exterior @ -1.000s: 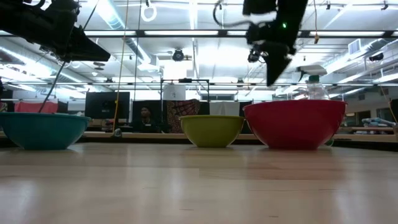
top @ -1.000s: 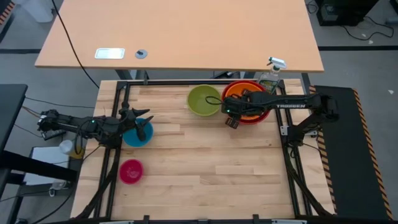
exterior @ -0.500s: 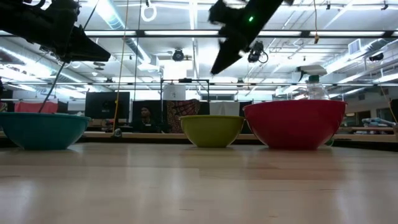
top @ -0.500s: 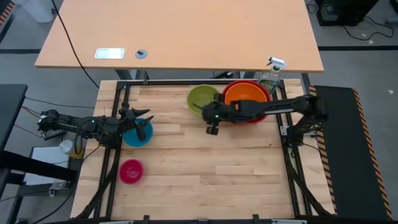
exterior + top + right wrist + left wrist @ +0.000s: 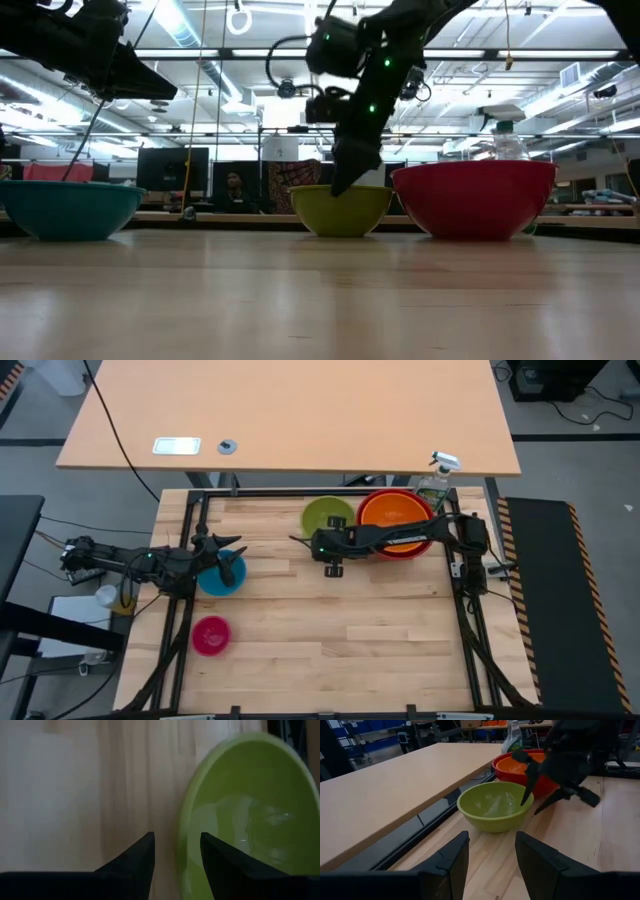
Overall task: Nest bowls inside each other
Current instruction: Stack the green bowl into the orange bowl
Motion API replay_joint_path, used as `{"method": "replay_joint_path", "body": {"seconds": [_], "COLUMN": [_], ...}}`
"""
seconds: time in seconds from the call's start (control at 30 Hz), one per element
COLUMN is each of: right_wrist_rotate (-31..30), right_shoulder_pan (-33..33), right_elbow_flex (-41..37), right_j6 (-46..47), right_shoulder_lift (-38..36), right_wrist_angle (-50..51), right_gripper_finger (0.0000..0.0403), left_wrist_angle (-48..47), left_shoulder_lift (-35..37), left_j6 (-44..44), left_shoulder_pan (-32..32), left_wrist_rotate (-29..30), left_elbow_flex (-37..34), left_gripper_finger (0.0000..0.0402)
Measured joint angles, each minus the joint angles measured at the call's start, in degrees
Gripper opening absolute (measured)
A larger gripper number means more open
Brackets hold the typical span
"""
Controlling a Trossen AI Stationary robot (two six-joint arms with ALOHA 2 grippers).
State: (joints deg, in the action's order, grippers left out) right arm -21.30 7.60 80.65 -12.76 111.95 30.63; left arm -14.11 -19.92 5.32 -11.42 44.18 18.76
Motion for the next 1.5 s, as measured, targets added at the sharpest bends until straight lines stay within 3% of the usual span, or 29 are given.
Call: {"method": "replay_joint_path", "body": {"seconds": [0.23, 0.5, 0.7, 0.9, 1.17, 1.33, 1.5], "right_wrist_rotate": [-0.5, 0.3, -1.7, -12.5, -22.4, -19.3, -13.5], "right_shoulder_pan": [1.1, 1.1, -0.4, -4.3, -4.8, -4.0, -1.8], "right_elbow_flex": [0.0, 0.1, 0.0, 0.0, -3.1, -11.6, -19.2], "right_j6": [-0.3, -1.6, -5.3, -10.0, 8.6, 18.5, 22.3], "right_shoulder_lift": [2.5, 2.1, 1.1, -4.6, -16.8, -23.5, -28.7], "right_wrist_angle": [0.2, -0.1, -0.2, 1.2, 19.7, 22.4, 21.5], "right_gripper_finger": [0.0142, 0.0025, 0.0028, 0.0027, 0.0029, 0.003, 0.003], "left_wrist_angle": [-0.5, -0.9, -0.9, -0.9, -1.2, -1.2, -1.1], "left_shoulder_lift": [0.0, 0.0, 0.0, 0.0, 0.0, 0.0, 0.0], "left_j6": [0.0, -0.2, -0.2, 0.1, 1.3, 1.3, 1.4], "left_shoulder_pan": [0.0, 0.0, 0.0, 0.0, 0.0, 0.0, 0.0], "left_wrist_rotate": [-0.1, -0.1, -0.1, -0.1, -0.4, -0.5, -0.5], "left_elbow_flex": [0.0, 0.0, 0.0, 0.0, 0.0, 0.0, 0.0], "left_gripper_finger": [0.0165, 0.0165, 0.0165, 0.0165, 0.0165, 0.0165, 0.0165]}}
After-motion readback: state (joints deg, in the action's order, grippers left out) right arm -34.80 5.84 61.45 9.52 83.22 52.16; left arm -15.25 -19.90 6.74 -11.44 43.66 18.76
